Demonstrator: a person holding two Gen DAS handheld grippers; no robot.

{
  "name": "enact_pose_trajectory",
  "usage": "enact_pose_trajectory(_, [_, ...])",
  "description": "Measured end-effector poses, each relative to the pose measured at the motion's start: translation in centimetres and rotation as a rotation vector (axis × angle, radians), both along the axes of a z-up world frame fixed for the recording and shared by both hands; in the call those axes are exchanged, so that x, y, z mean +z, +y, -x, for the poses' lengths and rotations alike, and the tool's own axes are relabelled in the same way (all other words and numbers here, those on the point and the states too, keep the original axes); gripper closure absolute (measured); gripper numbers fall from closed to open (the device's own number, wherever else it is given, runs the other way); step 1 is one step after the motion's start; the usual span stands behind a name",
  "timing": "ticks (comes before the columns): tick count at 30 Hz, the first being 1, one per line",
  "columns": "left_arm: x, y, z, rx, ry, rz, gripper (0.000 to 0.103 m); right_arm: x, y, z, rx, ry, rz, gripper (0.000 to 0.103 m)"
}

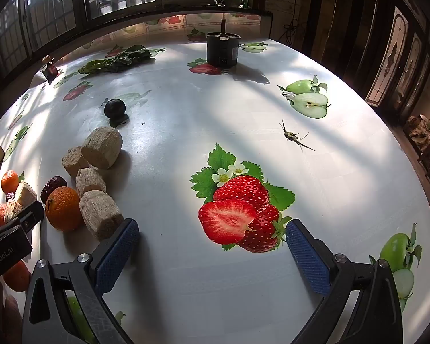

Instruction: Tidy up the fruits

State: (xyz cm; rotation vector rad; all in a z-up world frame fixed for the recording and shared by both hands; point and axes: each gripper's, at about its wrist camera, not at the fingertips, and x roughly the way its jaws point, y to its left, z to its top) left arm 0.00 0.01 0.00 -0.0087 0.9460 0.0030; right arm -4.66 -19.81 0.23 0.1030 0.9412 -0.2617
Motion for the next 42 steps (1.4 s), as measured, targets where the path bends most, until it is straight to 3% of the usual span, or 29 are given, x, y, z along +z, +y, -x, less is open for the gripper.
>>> enact_pose_trajectory(20, [0.0, 0.0, 0.0, 0.000, -0.001, -0.002, 0.000, 0.0, 0.0, 0.0, 0.000, 0.001, 0.000, 0.001])
enact_pose_trajectory(29, [0.2, 0.2, -0.7, -0.077, 0.056, -0.006, 0.000, 0.0, 0.0, -0.1, 0.000, 0.003, -0.001, 0.001])
enact_pose_trajectory(36, [0.2, 0.3, 0.3, -0.130, 0.053, -0.005, 0.001, 0.2, -0.3, -0.2, 0.012, 0.060, -0.023, 0.001])
enact_pose_trajectory(39, [1.2, 1.0, 1.5, -0.123, 0.013, 0.007, 0.008, 0.0, -0.3, -0.4, 0.019, 0.059, -0.019, 0.001])
enact_pose_trajectory(42, [3.8, 2.2, 3.5, -0.104, -0.101, -0.006, 0.008, 0.2, 0.1, 0.0, 0.018, 0.057, -0.015, 0.001])
